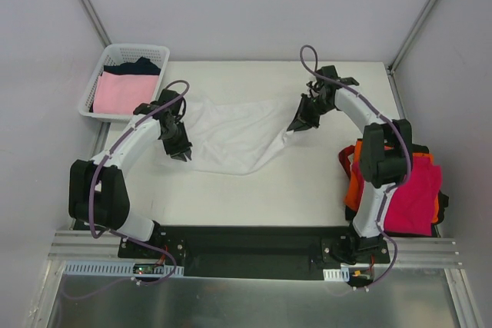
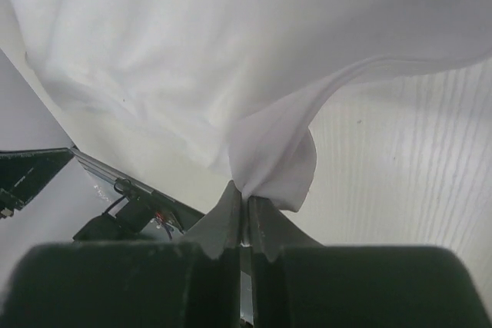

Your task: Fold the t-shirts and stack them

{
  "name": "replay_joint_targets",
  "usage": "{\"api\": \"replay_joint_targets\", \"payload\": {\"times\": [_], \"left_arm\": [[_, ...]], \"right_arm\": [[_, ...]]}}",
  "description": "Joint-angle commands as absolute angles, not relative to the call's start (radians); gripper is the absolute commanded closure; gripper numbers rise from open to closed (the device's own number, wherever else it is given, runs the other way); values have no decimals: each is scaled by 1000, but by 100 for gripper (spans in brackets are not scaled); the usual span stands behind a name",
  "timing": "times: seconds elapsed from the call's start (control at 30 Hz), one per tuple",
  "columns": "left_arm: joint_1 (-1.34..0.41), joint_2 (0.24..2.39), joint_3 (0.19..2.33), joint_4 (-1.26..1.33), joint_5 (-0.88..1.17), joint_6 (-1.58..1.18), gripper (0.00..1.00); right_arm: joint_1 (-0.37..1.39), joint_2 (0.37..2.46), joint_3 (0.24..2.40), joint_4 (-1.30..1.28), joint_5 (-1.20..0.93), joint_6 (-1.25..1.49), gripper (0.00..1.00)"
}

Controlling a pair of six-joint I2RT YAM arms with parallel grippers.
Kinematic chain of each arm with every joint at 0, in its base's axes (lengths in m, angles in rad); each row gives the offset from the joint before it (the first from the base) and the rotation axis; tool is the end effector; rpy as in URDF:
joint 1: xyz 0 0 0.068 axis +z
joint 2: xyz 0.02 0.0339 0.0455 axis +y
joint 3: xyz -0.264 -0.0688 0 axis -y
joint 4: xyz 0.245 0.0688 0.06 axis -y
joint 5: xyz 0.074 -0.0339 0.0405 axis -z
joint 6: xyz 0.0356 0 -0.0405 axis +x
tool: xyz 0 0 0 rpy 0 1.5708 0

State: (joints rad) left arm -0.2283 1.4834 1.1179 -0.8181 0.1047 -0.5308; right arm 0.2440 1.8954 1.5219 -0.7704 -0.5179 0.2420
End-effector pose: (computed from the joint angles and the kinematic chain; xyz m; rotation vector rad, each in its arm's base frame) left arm 0.2802 -0.0689 0.2437 -0.3935 2.7731 -0.3397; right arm 0.3816 0.1132 0.2347 -0.1596 2.7315 0.8448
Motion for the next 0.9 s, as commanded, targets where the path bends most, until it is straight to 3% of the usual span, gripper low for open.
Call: {"api": "replay_joint_targets", "payload": {"times": [0.0, 0.37, 0.4, 0.5, 0.53, 0.63, 0.87], "left_arm": [[-238, 1488, 1161, -838, 126, -535, 81], [-265, 1451, 1101, -839, 143, -540, 80], [-265, 1448, 1097, -839, 144, -537, 80], [-267, 1433, 1080, -839, 146, -532, 80], [-265, 1433, 1077, -839, 149, -532, 79], [-265, 1439, 1075, -838, 156, -528, 79], [-288, 1514, 1138, -830, 173, -511, 79]], "right_arm": [[198, 2040, 1641, -813, -509, 268, 99], [95, 2301, 1887, -736, -529, 414, 98], [97, 2321, 1929, -738, -550, 419, 94], [100, 2358, 1950, -750, -600, 419, 68], [100, 2352, 1933, -750, -600, 416, 55], [95, 2287, 1870, -735, -589, 385, 39], [55, 2114, 1787, -733, -560, 357, 37]]}}
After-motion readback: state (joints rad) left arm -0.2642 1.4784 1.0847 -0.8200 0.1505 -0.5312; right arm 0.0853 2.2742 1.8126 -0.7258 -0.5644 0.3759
